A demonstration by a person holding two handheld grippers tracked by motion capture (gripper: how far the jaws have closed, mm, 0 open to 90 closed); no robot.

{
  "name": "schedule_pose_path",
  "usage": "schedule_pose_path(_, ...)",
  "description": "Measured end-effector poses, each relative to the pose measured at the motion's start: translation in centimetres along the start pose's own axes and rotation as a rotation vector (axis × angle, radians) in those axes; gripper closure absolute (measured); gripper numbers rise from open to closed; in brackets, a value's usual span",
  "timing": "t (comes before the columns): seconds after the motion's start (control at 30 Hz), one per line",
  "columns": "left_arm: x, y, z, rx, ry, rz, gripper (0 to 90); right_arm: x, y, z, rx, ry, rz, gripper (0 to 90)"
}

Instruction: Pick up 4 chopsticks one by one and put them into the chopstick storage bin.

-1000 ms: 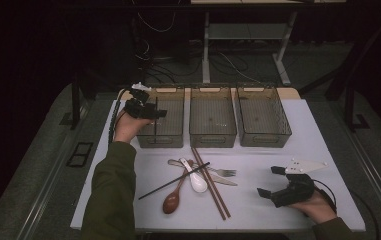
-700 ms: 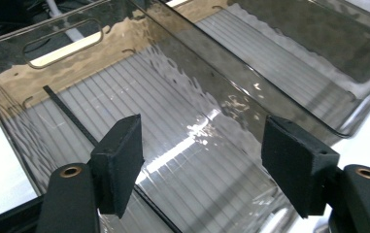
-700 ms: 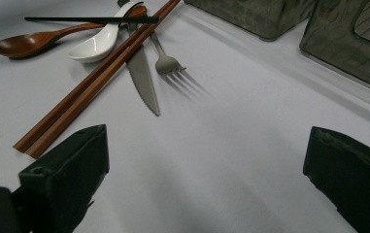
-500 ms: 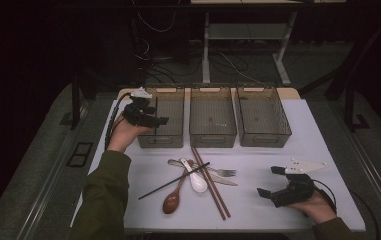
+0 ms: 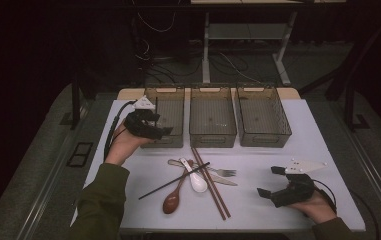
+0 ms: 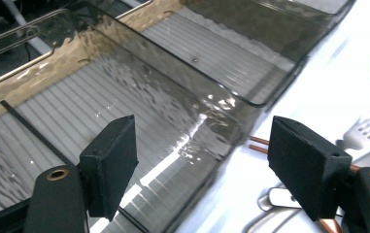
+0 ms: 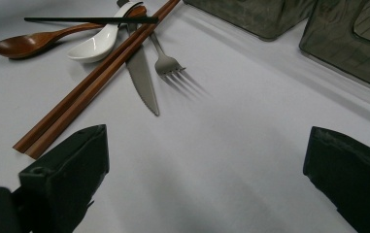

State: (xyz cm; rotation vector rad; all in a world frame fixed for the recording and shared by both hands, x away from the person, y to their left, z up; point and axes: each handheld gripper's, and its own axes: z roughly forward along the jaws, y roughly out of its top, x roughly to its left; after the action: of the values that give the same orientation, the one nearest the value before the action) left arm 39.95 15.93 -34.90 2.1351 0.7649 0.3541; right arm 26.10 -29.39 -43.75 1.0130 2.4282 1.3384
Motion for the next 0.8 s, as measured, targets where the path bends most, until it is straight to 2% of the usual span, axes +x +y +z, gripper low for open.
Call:
schedule_pose_path(0.37, -3.1, -1.0, -0.3, -0.001, -0.018, 0.054, 22.2, 0.0, 0.0, 0.0, 0.000, 0.001, 0.003, 2.6)
schedule_pose_path(0.53, -4.5, -1.9, -0.3, -0.008, -0.042, 0.061, 21.2, 0.0, 0.0, 0.0, -0.002, 0.002, 0.002, 2.6)
schedule_pose_path(0.8, -6.4, -3.3, -0.3, -0.015, -0.056, 0.072, 19.4, 0.0, 0.0, 0.0, -0.001, -0.002, 0.004, 2.6)
